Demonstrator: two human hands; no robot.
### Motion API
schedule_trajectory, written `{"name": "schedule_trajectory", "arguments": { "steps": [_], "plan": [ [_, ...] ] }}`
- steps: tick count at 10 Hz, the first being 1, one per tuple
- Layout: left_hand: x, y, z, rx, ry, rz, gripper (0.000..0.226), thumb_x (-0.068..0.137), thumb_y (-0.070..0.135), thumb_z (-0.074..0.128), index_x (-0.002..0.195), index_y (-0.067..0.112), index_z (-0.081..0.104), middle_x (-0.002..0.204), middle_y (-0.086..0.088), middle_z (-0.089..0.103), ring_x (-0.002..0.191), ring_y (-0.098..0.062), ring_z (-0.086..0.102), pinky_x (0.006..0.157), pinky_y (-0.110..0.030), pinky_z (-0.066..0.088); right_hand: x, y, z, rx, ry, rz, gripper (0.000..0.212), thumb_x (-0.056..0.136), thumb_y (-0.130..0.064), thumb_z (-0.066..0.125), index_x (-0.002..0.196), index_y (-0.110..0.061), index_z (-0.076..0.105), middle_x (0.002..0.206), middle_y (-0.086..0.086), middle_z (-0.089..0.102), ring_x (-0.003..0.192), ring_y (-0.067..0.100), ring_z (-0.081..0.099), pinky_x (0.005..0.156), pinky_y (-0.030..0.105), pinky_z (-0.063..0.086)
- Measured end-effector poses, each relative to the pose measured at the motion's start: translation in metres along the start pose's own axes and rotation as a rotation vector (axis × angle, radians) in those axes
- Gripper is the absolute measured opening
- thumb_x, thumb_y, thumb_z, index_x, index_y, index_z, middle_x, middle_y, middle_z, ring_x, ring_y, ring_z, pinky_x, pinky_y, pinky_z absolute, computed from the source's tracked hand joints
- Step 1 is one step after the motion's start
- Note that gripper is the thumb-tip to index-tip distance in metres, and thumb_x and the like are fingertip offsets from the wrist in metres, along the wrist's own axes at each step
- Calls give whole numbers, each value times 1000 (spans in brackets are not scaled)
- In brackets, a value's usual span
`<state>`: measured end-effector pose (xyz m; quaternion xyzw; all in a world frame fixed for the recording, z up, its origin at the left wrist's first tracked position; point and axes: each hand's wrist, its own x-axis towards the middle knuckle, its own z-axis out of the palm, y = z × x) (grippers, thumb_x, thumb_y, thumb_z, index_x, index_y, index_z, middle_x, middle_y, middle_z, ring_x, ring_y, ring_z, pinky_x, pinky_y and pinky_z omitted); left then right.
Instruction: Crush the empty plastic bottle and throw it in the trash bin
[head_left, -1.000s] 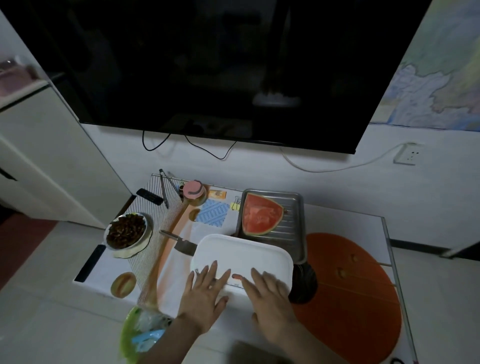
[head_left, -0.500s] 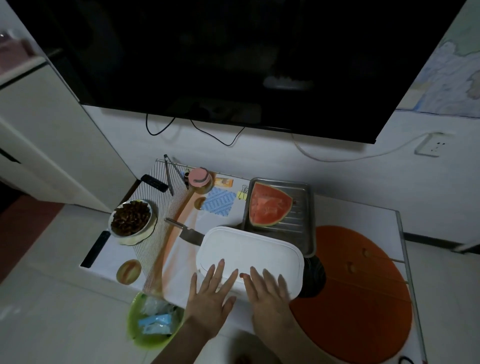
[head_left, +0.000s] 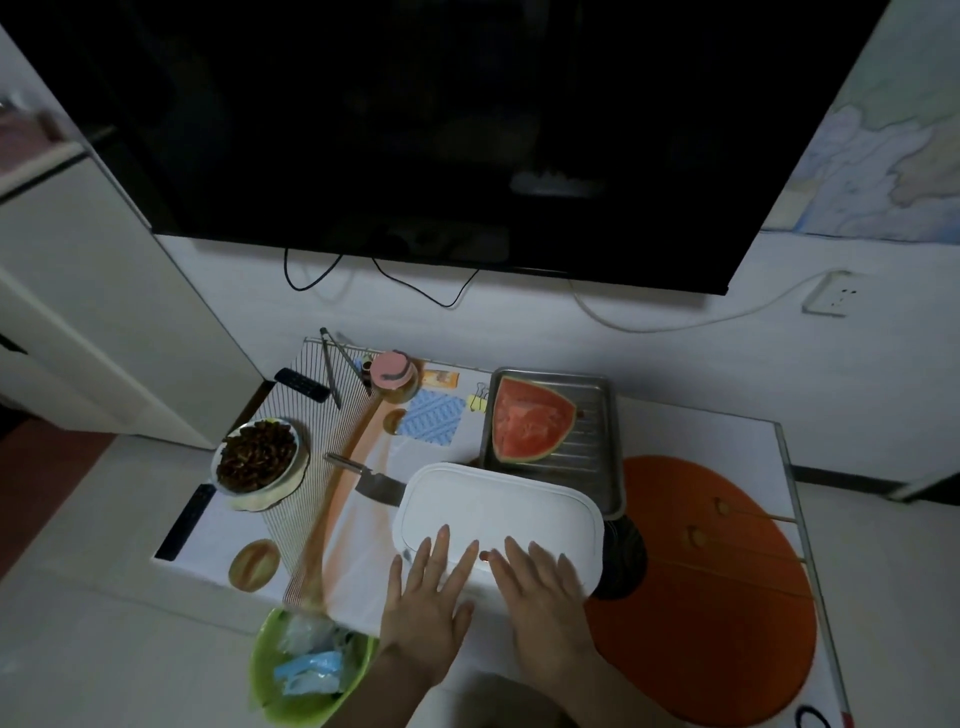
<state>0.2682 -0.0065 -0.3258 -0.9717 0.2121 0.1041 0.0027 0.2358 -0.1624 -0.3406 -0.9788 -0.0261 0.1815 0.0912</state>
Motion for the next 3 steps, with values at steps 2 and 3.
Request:
{"name": "schedule_trajectory", "arguments": {
  "steps": [2, 3],
  "plan": [
    [7, 15, -18, -74, 66, 91, 63, 83, 56, -19, 141, 38, -6, 143, 12, -42, 137, -15, -23, 100, -34, -31, -13, 14, -15, 82, 130, 106, 77, 91, -11, 48, 147, -25, -2, 159, 4, -9, 145, 29, -11, 116, 51, -5],
    [23, 32, -34, -35, 33, 120, 57, 87, 58, -9, 142, 42, -10, 154, 1, -21, 142, -28, -11, 103, -41, -27, -24, 36, -33, 103, 184, 186, 77, 90, -17, 50, 147, -22, -2, 160, 4, -6, 145, 28, -4, 117, 51, 8]
  ]
}}
